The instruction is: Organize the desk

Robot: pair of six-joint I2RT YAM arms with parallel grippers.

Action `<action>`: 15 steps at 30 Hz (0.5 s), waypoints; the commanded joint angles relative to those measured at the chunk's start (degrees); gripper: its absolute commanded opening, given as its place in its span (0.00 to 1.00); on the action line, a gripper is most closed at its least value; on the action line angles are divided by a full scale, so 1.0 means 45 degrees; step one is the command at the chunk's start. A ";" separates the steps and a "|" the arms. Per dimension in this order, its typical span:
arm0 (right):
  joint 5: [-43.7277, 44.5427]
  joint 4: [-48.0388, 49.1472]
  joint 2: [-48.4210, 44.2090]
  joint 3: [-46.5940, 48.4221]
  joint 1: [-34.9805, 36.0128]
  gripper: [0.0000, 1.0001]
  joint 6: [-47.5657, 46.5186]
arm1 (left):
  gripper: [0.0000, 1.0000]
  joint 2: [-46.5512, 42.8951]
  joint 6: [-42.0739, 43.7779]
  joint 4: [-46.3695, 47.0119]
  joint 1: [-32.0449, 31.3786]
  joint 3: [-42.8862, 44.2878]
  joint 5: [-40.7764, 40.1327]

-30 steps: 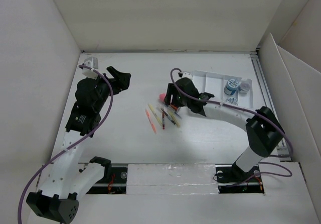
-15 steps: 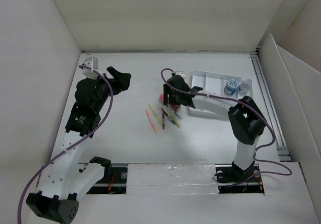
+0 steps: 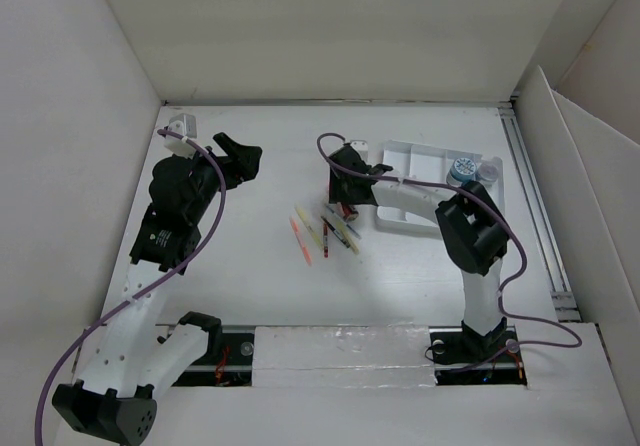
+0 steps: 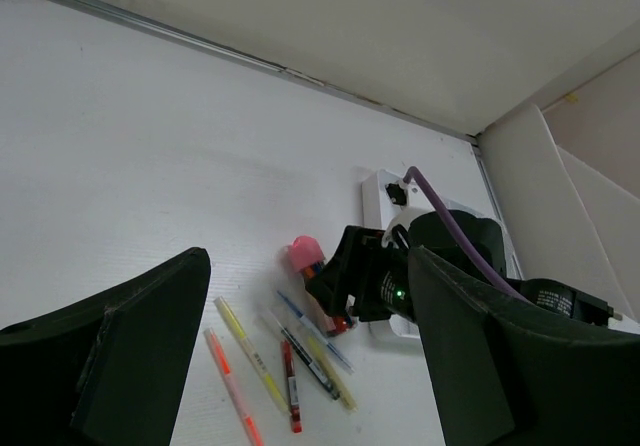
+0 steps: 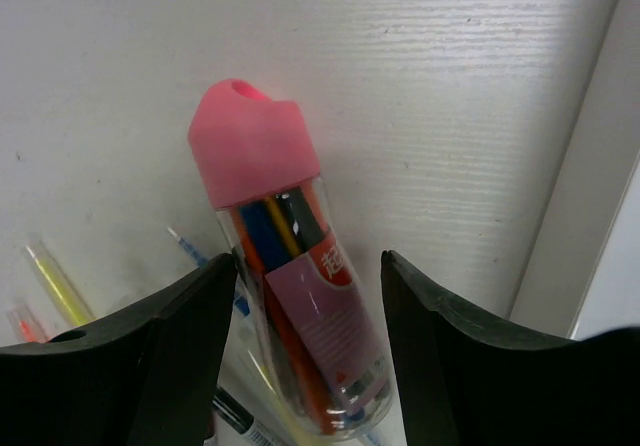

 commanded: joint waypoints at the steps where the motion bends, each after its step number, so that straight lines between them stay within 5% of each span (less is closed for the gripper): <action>1: 0.0578 -0.0433 0.0248 0.0713 -0.0466 0.64 0.0509 | 0.76 -0.0277 0.0207 0.0743 -0.0025 0.0013 0.0071; 9: 0.0559 0.0076 0.0658 0.0928 -0.0720 0.56 0.0490 | 0.75 -0.0219 0.0226 0.0724 -0.0025 0.0032 -0.0026; 13: 0.0850 0.0483 0.0349 0.0890 -0.0722 0.25 0.0510 | 0.75 -0.0238 0.0246 0.0723 -0.0025 0.0013 0.0070; 15: 0.1026 0.0679 0.0036 0.0734 -0.0722 0.22 0.0646 | 0.75 -0.0239 0.0246 0.0743 -0.0025 0.0013 -0.0065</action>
